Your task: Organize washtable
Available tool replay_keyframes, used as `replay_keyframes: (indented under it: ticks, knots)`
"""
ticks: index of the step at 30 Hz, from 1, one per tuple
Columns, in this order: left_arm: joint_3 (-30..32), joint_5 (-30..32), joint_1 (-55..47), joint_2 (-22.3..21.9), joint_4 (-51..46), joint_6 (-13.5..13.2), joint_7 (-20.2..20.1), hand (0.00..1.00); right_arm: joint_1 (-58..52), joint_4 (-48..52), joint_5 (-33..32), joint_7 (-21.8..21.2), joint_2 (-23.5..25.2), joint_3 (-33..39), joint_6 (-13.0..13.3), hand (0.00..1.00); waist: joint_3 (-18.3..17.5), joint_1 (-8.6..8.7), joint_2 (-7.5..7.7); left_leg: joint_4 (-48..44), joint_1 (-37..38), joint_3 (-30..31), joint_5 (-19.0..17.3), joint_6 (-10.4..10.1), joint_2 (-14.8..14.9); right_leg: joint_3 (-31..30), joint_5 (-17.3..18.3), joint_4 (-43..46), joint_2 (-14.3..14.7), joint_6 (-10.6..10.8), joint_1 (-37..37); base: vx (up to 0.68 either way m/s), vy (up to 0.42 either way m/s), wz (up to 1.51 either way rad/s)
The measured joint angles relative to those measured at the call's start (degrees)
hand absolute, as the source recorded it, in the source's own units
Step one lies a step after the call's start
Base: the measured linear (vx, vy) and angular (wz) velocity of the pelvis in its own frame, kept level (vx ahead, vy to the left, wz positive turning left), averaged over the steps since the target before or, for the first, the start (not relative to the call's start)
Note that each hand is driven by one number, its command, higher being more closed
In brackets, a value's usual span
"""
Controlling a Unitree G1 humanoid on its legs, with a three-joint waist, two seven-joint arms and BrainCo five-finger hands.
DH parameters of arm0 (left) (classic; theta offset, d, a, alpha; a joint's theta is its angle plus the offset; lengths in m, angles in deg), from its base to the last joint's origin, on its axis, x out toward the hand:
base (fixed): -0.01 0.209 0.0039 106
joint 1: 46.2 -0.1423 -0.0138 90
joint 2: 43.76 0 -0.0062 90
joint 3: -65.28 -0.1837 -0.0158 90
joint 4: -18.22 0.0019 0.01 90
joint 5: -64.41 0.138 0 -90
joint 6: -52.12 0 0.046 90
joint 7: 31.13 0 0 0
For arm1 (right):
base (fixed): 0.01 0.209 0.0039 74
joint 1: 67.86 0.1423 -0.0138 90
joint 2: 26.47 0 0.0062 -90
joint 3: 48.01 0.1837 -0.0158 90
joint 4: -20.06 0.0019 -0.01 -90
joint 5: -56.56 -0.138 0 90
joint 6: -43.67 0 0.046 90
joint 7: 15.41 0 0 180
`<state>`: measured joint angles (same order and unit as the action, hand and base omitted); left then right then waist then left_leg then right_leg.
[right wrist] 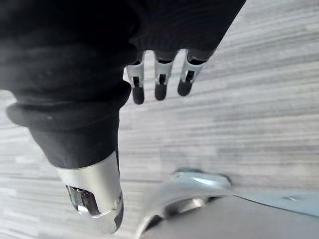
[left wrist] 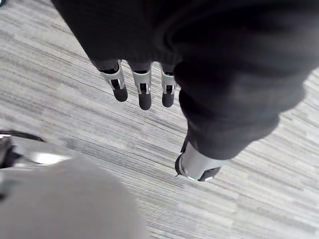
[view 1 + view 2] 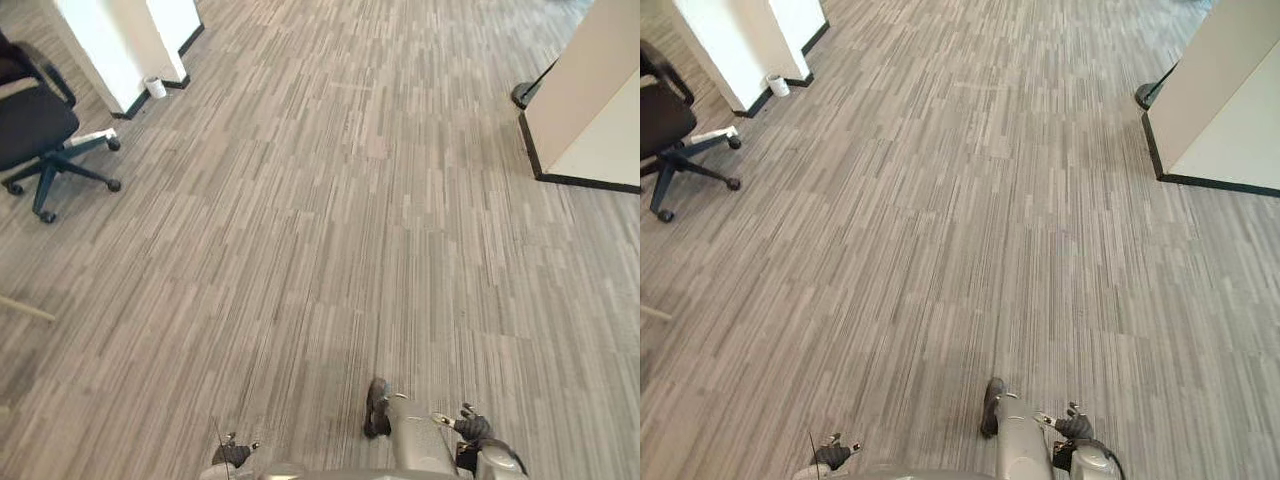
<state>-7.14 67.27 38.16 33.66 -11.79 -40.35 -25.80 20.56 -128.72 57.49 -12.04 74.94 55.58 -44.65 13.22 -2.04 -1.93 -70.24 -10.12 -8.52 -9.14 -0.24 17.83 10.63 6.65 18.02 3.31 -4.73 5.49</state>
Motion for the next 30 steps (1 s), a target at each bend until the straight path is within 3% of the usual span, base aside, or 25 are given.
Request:
replay_keyframes:
  ticks: [2, 3, 5, 6, 7, 8, 9, 12, 13, 14, 15, 16, 18, 19, 20, 22, 25, 26, 27, 28, 29, 30]
  knots:
    - [-0.8, 0.0, -0.3, 0.4, -1.3, -0.1, 0.1, 0.00, 0.2, -1.5, -0.3, 0.1, 0.8, -1.5, 0.1, 0.00, 0.1, -0.64, 2.29, 5.1, -6.1, -0.4, -4.3, -0.8, -3.3, -1.6, 0.0, -5.6, -1.1, 0.0, -6.5, 0.67, -0.016, -0.43]
    - [-1.3, -0.1, -0.5, 1.0, -2.2, -0.3, 0.1, 0.00, 0.8, -2.2, -0.3, 0.1, 1.4, -2.4, 0.3, 0.00, 0.4, -1.52, 2.97, 13.7, -11.2, -1.1, -5.6, -1.1, -5.0, -2.4, 0.9, -8.9, -1.9, 1.2, -10.2, 0.68, 0.062, -0.52]
    - [-1.9, -0.1, -0.3, 1.0, -2.4, -0.2, 0.1, 0.00, 1.4, -3.1, -0.3, 0.1, 1.5, -2.9, 0.2, 0.00, 0.7, -2.08, 3.24, 23.5, -14.4, -1.1, -5.4, -1.4, -6.2, -3.1, 2.7, -11.0, -2.9, 3.1, -12.4, 0.49, 0.133, -0.42]
    - [-2.3, -0.1, -0.6, 0.7, -2.1, -0.2, 0.1, 0.00, 2.0, -3.4, -0.3, 0.1, 1.7, -2.9, 0.3, 0.00, 0.9, -2.03, 2.60, 37.1, -15.4, -0.4, -3.3, -4.1, -7.5, -3.0, 4.3, -12.1, -3.6, 4.6, -14.4, 0.53, 0.250, -0.29]
    - [-2.5, -0.1, -1.0, 0.4, -2.1, -0.2, 0.1, 0.00, 1.7, -3.3, -0.2, 0.1, 1.6, -3.0, 0.3, 0.00, 0.7, -2.04, 1.93, 48.7, -14.9, 0.8, -0.4, -5.4, -8.4, -3.4, 6.2, -12.4, -3.9, 5.3, -15.6, 0.64, 0.349, -0.27]
    - [-2.5, -0.5, -1.2, 0.3, -2.1, -0.3, 0.0, 0.00, 1.7, -3.6, -0.2, 0.2, 1.4, -3.2, 0.3, 0.00, 0.9, -2.42, 1.90, 51.8, -14.5, 1.0, 6.2, -5.2, -8.7, -4.6, 7.9, -12.5, -4.5, 5.9, -16.7, 0.65, 0.351, -0.30]
    - [-2.5, -1.4, -1.2, 0.8, -2.2, -0.4, 0.1, 0.00, 2.0, -4.6, -0.2, 0.1, 2.2, -4.9, 0.4, 0.00, 0.5, -3.46, 4.15, 49.0, -14.3, -0.4, 8.5, -2.9, -10.9, -5.9, 10.2, -11.5, -6.6, 5.0, -17.9, 0.57, 0.274, -0.26]
    - [-2.2, -2.3, -0.6, 1.5, -1.8, -0.4, 0.1, 0.00, 3.2, -5.1, 0.4, -0.3, 2.6, -5.3, 0.6, 0.00, 0.2, -3.52, 5.72, 40.4, -16.4, -0.2, 3.6, 2.8, -12.7, -7.7, 10.3, 0.1, -9.5, 6.8, -14.2, 0.56, 0.272, -0.05]
    - [-2.2, -2.5, -1.0, 2.4, -1.3, -0.3, 0.1, 0.00, 3.0, -5.5, 0.8, -0.6, 3.0, -5.2, 0.6, 0.00, -0.1, -3.56, 7.48, 39.1, -14.4, -1.7, 0.4, 3.9, -14.3, -9.5, 10.1, 10.2, -11.5, 9.8, -11.3, 0.47, 0.257, -0.03]
    - [-2.2, -2.5, -1.3, 2.7, -1.2, -0.2, 0.1, 0.00, 2.8, -5.7, 0.9, -0.8, 3.2, -5.2, 0.5, 0.00, -0.1, -3.46, 8.14, 38.6, -12.8, -2.7, -1.1, 4.5, -15.0, -10.5, 8.7, 16.0, -12.6, 12.5, -9.2, 0.72, 0.338, -0.07]
    - [-2.2, -2.5, -1.6, 2.8, -1.1, -0.2, 0.1, 0.00, 2.2, -5.7, 1.0, -1.0, 3.1, -5.2, 0.5, 0.00, -0.2, -3.25, 8.31, 37.3, -10.1, -3.4, -3.8, 5.9, -16.2, -12.9, 2.3, 26.8, -13.8, 18.6, -5.8, 0.71, 0.285, -0.08]
    - [-2.3, -2.4, -2.1, 2.9, -1.0, -0.2, 0.1, 0.00, 2.2, -5.6, 0.7, -1.2, 3.2, -4.9, 0.5, 0.00, -0.1, -2.77, 8.21, 37.2, -6.5, -3.5, -6.6, 6.7, -17.3, -14.1, -2.4, 36.4, -14.5, 20.2, -2.3, 0.69, 0.268, -0.12]
    - [-2.3, -2.2, -2.3, 2.9, -0.9, 0.1, 0.1, 0.00, 2.5, -5.0, 0.9, -1.4, 3.1, -4.9, 0.7, 0.00, 0.3, -1.91, 7.42, 38.9, -1.7, -3.3, -8.8, 7.8, -18.3, -12.9, 0.6, 45.3, -14.4, 15.9, 2.5, 0.43, 0.128, -0.06]
    - [-2.4, -2.2, -2.2, 2.7, -0.8, 0.4, 0.1, 0.00, 2.6, -4.2, 0.8, -1.5, 3.0, -4.7, 0.9, 0.00, 0.3, -1.65, 6.96, 42.0, 2.9, -3.1, -9.4, 7.9, -18.8, -10.5, 4.3, 46.6, -13.7, 12.1, 6.3, 0.52, 0.122, 0.06]
    - [-2.7, -2.1, -2.1, 2.7, -0.9, 0.4, 0.1, 0.00, 2.5, -3.1, 0.7, -2.0, 3.0, -4.5, 1.2, 0.00, 0.3, -1.29, 6.64, 44.6, 6.7, -2.7, -9.8, 8.0, -18.8, -7.6, 7.1, 43.9, -12.6, 10.0, 9.7, 0.62, 0.089, 0.18]
    - [-2.8, -2.1, -1.6, 2.7, -0.9, 0.5, 0.1, 0.00, 2.2, -0.4, 0.7, -2.3, 3.2, -2.5, 1.7, 0.00, 0.4, 0.41, 6.08, 45.6, 10.1, -0.2, -11.7, 7.2, -18.5, -4.2, 9.0, 34.7, -11.7, 8.3, 15.4, 0.51, 0.007, 0.61]
    - [-2.7, -2.0, -1.5, 2.0, -0.8, 0.6, 0.3, 0.00, 1.4, 1.9, 0.6, -2.1, 3.2, 0.7, 1.8, 0.00, 0.6, 0.81, 4.71, 47.1, 15.7, 1.3, -15.1, 4.3, -17.0, 1.6, 3.2, 6.2, -11.2, 9.3, 17.6, 0.70, -0.049, 0.58]
    - [-1.6, -1.5, -2.5, 0.9, -0.9, 0.7, 0.2, 0.00, 0.3, 3.2, 0.3, -2.0, 3.6, 2.1, 1.7, 0.00, -0.8, 1.24, 3.64, 49.5, 23.4, 2.2, -17.7, 0.0, -15.4, 3.2, -0.4, 0.9, -9.2, 5.7, 18.1, 1.17, -0.169, 0.84]
    - [-1.8, -0.6, -2.0, 0.7, -0.2, 0.7, 0.0, 0.00, -0.2, 3.8, 0.2, -2.2, 3.4, 2.4, 1.6, 0.00, -1.5, 1.42, 2.83, 42.0, 22.0, 3.9, -17.8, -0.7, -14.5, 1.6, -5.6, 5.0, -8.3, 3.2, 18.2, 1.37, -0.248, 0.90]
    - [-0.9, -0.5, -1.5, -0.5, -0.1, 0.7, 0.0, 0.00, -0.3, 4.2, 0.0, -2.3, 2.9, 2.5, 1.5, 0.00, -2.3, 1.24, 1.45, 31.1, 18.9, 4.3, -15.5, -3.3, -11.6, 2.1, -6.9, 9.2, -7.3, 3.6, 17.6, 0.81, -0.176, 0.43]
    - [0.0, -0.5, -1.6, -1.9, -0.1, 0.8, 0.0, 0.00, -0.3, 4.6, 0.2, -2.2, 2.5, 2.4, 1.5, 0.00, -2.8, 1.12, -0.60, 25.4, 16.7, 4.7, -12.8, -3.2, -9.8, 2.9, -5.2, 10.6, -6.4, 3.1, 17.2, 0.94, -0.150, -0.13]
    - [3.2, -0.5, -2.0, -3.6, -0.1, 1.0, 0.1, 0.00, -0.4, 5.1, 0.2, -2.2, 1.8, 2.0, 1.4, 0.00, -3.3, 1.01, -2.98, 13.0, 11.0, 4.9, 0.1, -3.2, -6.7, 2.6, -1.5, 11.4, -3.9, 2.0, 15.4, 0.78, -0.081, -0.42]
